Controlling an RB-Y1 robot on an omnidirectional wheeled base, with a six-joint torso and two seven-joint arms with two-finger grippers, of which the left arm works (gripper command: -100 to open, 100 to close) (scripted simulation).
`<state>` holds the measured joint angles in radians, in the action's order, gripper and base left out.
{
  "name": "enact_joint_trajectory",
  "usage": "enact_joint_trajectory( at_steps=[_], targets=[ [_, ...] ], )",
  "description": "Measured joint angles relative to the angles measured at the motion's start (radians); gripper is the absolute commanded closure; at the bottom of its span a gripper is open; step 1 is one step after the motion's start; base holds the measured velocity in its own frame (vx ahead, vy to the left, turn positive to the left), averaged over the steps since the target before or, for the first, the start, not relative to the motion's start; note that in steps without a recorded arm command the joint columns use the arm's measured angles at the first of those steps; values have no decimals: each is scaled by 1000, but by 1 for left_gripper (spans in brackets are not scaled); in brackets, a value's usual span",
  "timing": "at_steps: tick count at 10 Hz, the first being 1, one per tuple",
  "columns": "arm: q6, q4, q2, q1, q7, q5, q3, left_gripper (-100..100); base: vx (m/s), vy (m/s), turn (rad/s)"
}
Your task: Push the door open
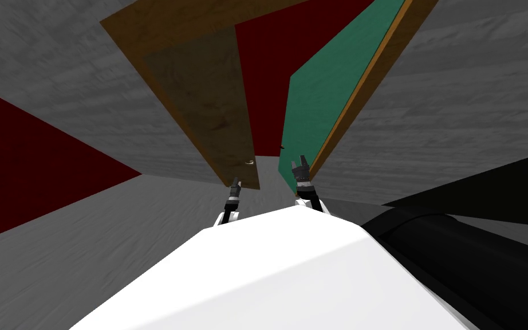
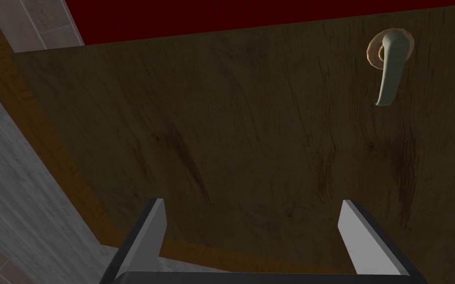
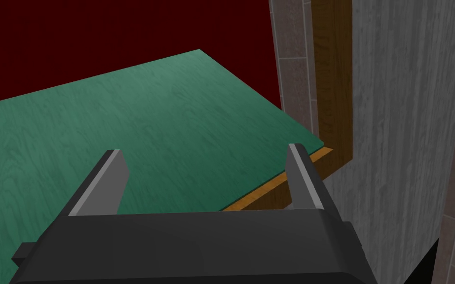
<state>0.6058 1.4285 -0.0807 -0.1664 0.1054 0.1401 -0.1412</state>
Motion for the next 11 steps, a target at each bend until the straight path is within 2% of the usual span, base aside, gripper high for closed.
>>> enact_joint_trajectory(
  at_steps=[2,6,8,11],
  targets=[
    [6,-41,0,20,4,1,-4,-100,61,18,0],
    [35,-148,-2,60,13,2,-13,-100,92,19,2],
    [56,-220,6,89,13,4,-17,-100,102,22,3],
    [72,-294,3,119,24,5,-25,-100,99,17,3]
  ],
)
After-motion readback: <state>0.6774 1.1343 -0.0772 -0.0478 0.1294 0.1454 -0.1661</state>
